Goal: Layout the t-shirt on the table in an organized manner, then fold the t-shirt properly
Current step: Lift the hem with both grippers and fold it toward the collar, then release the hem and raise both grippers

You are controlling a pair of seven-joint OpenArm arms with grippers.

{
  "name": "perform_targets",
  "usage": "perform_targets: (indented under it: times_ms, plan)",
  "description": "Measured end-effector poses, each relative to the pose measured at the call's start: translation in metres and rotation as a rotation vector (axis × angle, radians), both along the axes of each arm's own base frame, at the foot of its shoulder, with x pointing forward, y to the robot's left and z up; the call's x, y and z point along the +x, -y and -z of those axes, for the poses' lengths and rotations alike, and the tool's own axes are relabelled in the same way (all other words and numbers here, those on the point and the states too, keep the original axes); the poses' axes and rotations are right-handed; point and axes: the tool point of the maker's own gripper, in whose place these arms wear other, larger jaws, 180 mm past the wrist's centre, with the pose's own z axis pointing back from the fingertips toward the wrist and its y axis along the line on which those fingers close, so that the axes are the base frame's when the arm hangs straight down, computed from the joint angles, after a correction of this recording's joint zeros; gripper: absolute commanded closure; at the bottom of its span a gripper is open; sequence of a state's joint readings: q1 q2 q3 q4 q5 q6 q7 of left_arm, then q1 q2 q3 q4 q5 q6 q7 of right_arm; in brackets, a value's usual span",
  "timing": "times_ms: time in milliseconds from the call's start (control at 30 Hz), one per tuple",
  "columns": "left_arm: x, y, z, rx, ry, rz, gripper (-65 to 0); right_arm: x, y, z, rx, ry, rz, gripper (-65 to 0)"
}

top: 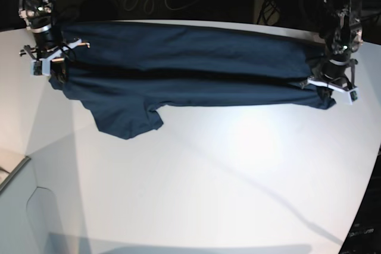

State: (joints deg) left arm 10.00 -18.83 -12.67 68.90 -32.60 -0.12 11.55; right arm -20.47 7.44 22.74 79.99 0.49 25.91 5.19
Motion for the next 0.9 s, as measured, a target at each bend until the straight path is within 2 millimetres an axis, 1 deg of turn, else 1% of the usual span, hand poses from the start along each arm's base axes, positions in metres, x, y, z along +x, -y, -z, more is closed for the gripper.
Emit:
perform_targets:
  times_ms: [67,200,233,300,367,433,533,600,700,767,900]
  plan:
    - [-0.006,0.002,0.009,-0.015,-0.021,-0.017,-5.2,-0.003,-0.001,0.002,0.002,-0.008,-0.001,0.0]
    - [-0.012,-0.001,0.012,-0.01,-0.03,-0.023,-20.4,-0.012,-0.007,0.009,0.019,-0.029,0.005,0.0]
    - [-0.015,-0.001,0.013,-0.007,-0.034,-0.023,-23.3,-0.012,-0.007,0.009,0.018,-0.031,0.006,0.0]
    - [-0.017,0.003,0.009,-0.007,-0.03,-0.01,-28.2,-0.012,-0.006,0.008,0.017,-0.029,0.008,-5.3]
    - [-0.02,0.006,0.001,-0.002,-0.015,0.003,-30.7,-0.012,-0.006,0.007,0.017,-0.025,0.006,-11.5]
    - [-0.022,0.003,-0.01,-0.001,0.012,-0.004,-31.8,-0.017,-0.006,0.006,0.011,-0.03,0.001,-17.7]
    - [-0.019,-0.018,-0.029,0.028,0.061,-0.05,-31.8,-0.022,-0.007,-0.004,-0.01,-0.018,-0.011,-22.2]
    - [-0.02,-0.029,-0.035,0.042,0.075,-0.075,-31.8,-0.018,-0.008,-0.017,-0.023,0.015,-0.021,-22.2]
    - [-0.022,-0.04,-0.035,0.047,0.075,-0.108,-31.8,-0.01,-0.017,-0.031,-0.008,0.069,-0.013,-22.3]
    - [-0.023,-0.044,-0.032,0.047,0.065,-0.118,-31.8,-0.01,-0.02,-0.03,-0.003,0.064,-0.016,-22.3]
    - [-0.005,-0.047,-0.035,0.04,0.087,-0.131,-31.8,-0.01,-0.019,-0.03,-0.008,0.061,-0.016,-22.3]
